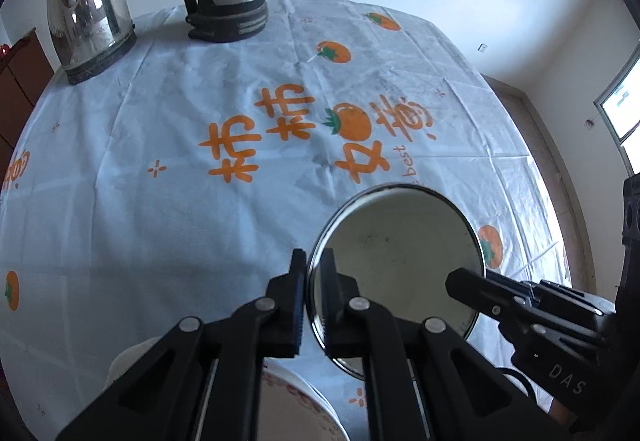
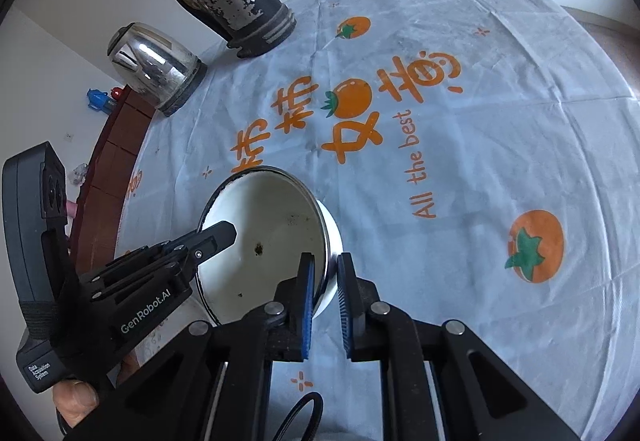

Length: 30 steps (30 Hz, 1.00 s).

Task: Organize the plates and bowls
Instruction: 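Carry the enamel bowl with the right gripper over the red bowl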

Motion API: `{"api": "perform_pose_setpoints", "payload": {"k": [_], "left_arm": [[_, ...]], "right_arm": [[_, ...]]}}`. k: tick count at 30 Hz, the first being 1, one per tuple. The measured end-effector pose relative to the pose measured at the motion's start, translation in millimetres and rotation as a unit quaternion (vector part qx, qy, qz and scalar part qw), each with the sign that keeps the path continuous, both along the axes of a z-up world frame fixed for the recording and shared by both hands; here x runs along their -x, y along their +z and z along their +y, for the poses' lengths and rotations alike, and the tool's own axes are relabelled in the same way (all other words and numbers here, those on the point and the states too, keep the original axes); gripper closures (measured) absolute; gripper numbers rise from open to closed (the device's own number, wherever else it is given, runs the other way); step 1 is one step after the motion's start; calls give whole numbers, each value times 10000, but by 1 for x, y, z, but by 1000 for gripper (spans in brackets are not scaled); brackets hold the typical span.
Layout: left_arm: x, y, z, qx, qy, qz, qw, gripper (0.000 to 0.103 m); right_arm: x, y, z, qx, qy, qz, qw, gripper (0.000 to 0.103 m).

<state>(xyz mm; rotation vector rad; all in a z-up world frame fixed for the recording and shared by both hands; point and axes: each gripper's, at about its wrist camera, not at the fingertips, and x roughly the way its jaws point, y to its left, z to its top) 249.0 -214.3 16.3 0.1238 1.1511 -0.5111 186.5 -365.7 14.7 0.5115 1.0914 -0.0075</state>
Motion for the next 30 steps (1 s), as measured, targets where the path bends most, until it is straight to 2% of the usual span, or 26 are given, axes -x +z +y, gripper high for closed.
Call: {"api": "perform_pose_setpoints", "payload": {"k": [6,16,30], "left_arm": [[36,20,3,208,-187,14,9996,99],[111,47,6,354,-531,-317,9975,99],[161,63,-6,466,-773,-520,9946,99]], "right_arm": [[42,26,-3,55,-166,-228,9996,92],[122,52,3,138,-221,-449,9987,92],[184,72,0,373,-488,-679,9958,92]]}}
